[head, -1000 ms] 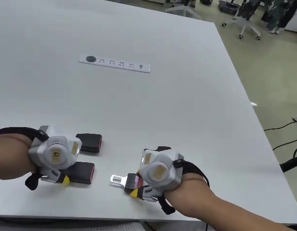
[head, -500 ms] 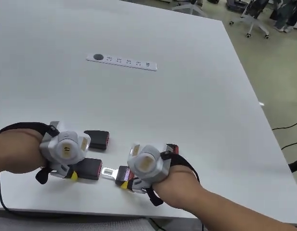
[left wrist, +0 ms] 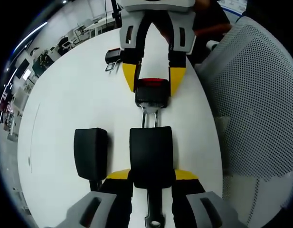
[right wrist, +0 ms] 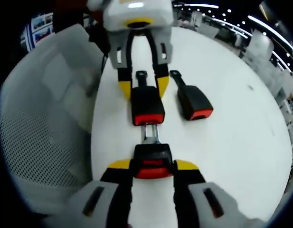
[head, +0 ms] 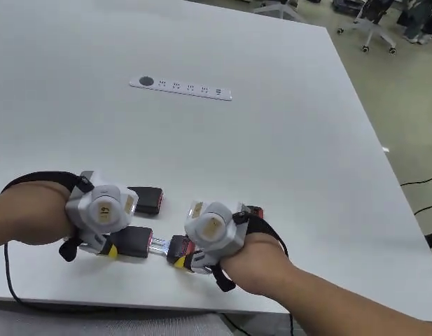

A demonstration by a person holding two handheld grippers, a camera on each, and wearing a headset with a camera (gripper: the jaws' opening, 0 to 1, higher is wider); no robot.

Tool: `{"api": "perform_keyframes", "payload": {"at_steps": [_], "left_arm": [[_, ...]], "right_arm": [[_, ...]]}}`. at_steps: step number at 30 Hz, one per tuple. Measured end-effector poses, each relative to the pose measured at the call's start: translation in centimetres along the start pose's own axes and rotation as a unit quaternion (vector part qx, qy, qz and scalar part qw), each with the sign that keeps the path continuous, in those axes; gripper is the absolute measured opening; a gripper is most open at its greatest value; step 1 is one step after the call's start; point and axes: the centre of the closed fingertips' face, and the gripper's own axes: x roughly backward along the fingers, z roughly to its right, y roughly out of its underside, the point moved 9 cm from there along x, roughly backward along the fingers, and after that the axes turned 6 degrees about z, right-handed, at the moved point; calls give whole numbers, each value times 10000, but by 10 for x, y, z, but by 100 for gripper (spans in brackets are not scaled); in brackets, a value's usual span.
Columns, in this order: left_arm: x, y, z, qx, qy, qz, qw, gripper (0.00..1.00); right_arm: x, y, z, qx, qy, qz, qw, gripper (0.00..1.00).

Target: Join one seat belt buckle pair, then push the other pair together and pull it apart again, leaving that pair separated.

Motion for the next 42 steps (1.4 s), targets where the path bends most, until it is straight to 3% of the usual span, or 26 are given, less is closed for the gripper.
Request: {"api": "perform_keyframes", "payload": {"at_steps": [9, 17, 26, 42], "left_arm": [[0, -2, 0, -47, 83, -19, 10000, 32], [0, -2, -2, 19, 175, 50, 9998, 32], [-1, -2, -3, 50, 208, -37, 9998, 31], [2, -5, -1, 79, 202, 41, 9998, 31]], "right_arm": [[-8, -10, 0, 136, -96, 68, 9998, 31], [-10, -14, 5, 253, -250, -132, 9993, 30], [-14, -18, 7, 298, -333, -181, 9988, 29], [-21, -21, 6, 185, -332, 27, 9993, 29]]}}
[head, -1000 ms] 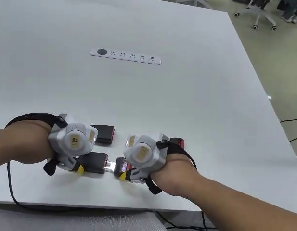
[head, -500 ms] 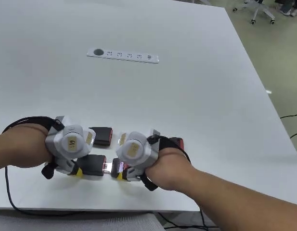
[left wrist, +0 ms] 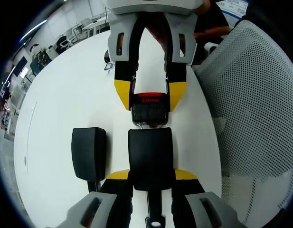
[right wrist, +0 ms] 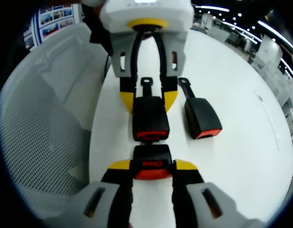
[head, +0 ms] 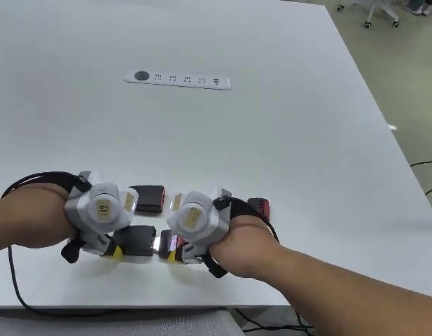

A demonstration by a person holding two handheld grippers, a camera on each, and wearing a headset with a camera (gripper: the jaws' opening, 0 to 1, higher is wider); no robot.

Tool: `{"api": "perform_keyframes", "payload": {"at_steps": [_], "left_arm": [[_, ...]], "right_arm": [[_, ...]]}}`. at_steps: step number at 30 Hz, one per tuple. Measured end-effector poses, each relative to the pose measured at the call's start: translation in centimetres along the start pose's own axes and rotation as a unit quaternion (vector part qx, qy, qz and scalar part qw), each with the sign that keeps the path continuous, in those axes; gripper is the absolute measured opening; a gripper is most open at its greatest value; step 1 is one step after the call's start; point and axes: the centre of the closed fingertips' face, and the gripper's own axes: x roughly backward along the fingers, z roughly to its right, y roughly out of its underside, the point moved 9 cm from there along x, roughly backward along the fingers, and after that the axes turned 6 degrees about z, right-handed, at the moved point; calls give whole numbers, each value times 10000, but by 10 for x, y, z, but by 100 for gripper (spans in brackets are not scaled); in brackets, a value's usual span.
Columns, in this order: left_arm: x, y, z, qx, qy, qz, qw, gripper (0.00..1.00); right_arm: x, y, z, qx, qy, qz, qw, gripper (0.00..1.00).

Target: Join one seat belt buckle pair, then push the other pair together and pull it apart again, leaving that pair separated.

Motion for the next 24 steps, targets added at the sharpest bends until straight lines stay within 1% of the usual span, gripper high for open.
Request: {"api": "perform_keyframes", "payload": {"at_steps": [4, 5, 6, 8, 9, 13, 17, 21, 24], "left_arm": [[0, 1, -1, -43, 35, 50, 10000, 31], [0, 1, -1, -38, 41, 51, 10000, 31], [-1, 2, 0, -8, 28, 62, 10000, 31], [-1, 2, 0, -9, 30, 78, 10000, 31], [-1, 2, 0, -5, 26, 77, 10000, 31], [-1, 3, 1, 24, 7, 81, 10000, 31], [-1, 9, -1, 112, -20, 247, 9996, 32], [-1, 11, -2, 127, -13, 319, 9994, 32], [-2, 13, -3, 153, -15, 374, 9992, 32]], "right_arm": [[-3, -3, -1, -19, 9, -11, 10000, 29], [-6, -7, -1, 32, 6, 95, 9999, 29], [-4, -9, -2, 66, 17, -14, 10000, 29], [1, -10, -2, 63, 30, -22, 10000, 29], [1, -7, -1, 58, 27, -15, 10000, 29], [1, -5, 0, 49, 31, -50, 10000, 29], [2, -2, -2, 97, 32, -5, 9999, 30], [2, -1, 0, 151, -27, 55, 9999, 30], [2, 0, 0, 120, -56, 103, 9999, 30]]}}
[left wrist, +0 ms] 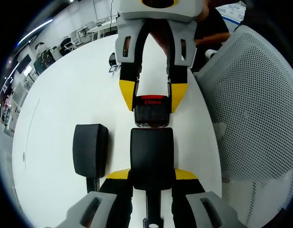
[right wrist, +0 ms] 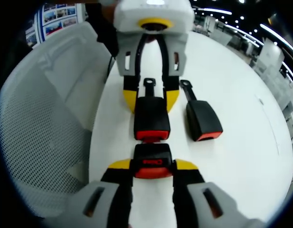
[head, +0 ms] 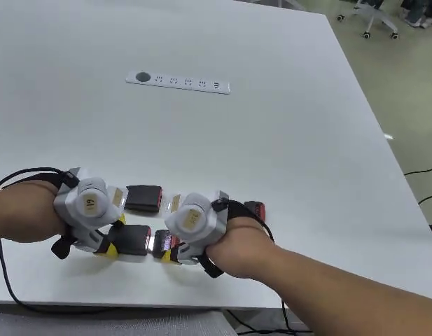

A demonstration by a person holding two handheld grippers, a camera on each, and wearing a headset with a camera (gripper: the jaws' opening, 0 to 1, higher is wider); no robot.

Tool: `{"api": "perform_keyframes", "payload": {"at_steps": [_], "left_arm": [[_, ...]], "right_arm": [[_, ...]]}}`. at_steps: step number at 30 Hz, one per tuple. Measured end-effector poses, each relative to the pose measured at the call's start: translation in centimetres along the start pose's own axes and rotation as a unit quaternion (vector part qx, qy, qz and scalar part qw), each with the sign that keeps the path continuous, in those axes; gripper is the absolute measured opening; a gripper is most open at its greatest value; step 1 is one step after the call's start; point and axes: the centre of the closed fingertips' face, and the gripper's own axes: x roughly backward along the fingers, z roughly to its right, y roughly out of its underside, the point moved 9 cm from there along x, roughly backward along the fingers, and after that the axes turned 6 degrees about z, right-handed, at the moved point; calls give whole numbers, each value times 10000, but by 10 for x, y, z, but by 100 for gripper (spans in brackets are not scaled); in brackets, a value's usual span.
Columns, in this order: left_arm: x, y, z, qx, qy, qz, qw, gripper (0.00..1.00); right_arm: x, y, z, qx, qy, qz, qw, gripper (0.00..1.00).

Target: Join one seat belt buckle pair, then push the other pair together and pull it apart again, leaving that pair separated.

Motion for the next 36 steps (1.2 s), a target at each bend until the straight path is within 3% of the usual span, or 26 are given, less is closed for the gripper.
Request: {"api": "perform_keyframes", "payload": {"at_steps": [14, 26, 36], "left_arm": [[6, 1, 3, 42, -120, 244, 9996, 32], [7, -1, 3, 63, -111, 290, 9995, 32], [7, -2, 2, 280, -132, 260, 9992, 33]], "right_arm": [[-1, 2, 3, -61, -18, 203, 9998, 31], [-1, 2, 4, -70, -13, 211, 9998, 31], [-1, 2, 6, -84, -39, 272, 9996, 33]]}}
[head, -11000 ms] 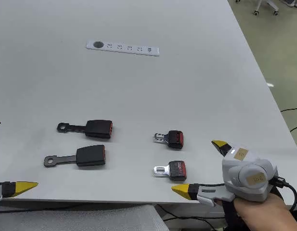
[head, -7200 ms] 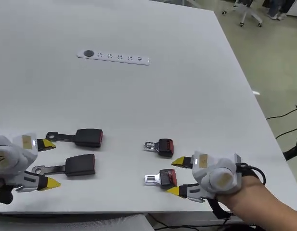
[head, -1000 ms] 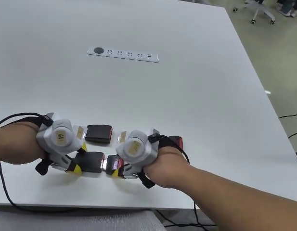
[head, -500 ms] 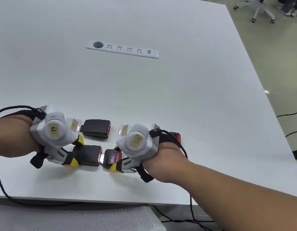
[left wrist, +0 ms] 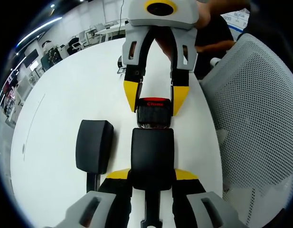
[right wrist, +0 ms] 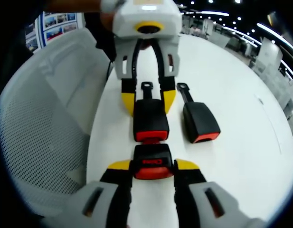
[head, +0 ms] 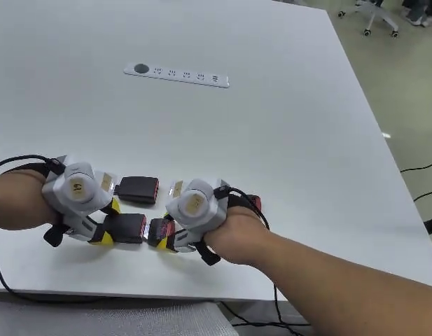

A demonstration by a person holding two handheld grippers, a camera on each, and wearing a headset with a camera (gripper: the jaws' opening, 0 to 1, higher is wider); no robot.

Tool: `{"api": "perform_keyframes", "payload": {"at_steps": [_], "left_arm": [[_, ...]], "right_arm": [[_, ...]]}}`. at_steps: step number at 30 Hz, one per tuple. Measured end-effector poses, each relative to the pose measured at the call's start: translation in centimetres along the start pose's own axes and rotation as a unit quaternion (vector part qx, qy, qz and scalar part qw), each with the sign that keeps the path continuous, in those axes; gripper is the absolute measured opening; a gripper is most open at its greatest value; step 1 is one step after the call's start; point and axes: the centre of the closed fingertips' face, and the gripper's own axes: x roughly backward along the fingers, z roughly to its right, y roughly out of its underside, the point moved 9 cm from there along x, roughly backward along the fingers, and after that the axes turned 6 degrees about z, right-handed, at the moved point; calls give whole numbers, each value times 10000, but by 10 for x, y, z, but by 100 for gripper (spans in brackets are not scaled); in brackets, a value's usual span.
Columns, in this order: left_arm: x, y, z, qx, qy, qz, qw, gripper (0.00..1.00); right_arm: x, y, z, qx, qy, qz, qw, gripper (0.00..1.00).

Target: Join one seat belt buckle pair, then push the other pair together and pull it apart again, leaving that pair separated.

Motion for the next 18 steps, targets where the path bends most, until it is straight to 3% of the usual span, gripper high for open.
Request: {"api": "perform_keyframes", "payload": {"at_steps": [8, 10, 14, 18], "left_arm": [[1, 2, 2, 39, -100, 48, 9999, 33], [2, 3, 3, 284, -137, 188, 9993, 35], [9, 2, 5, 271, -157, 213, 9993, 37], [19, -3, 3, 323, -266, 473, 9980, 37]], "right_arm": [[2, -2, -1, -40, 74, 144, 9999, 37], [4, -4, -3, -172, 3, 184, 9997, 37], [12, -7, -5, -200, 38, 344, 9992, 39], [25, -9, -8, -209, 17, 410, 9989, 39]]}}
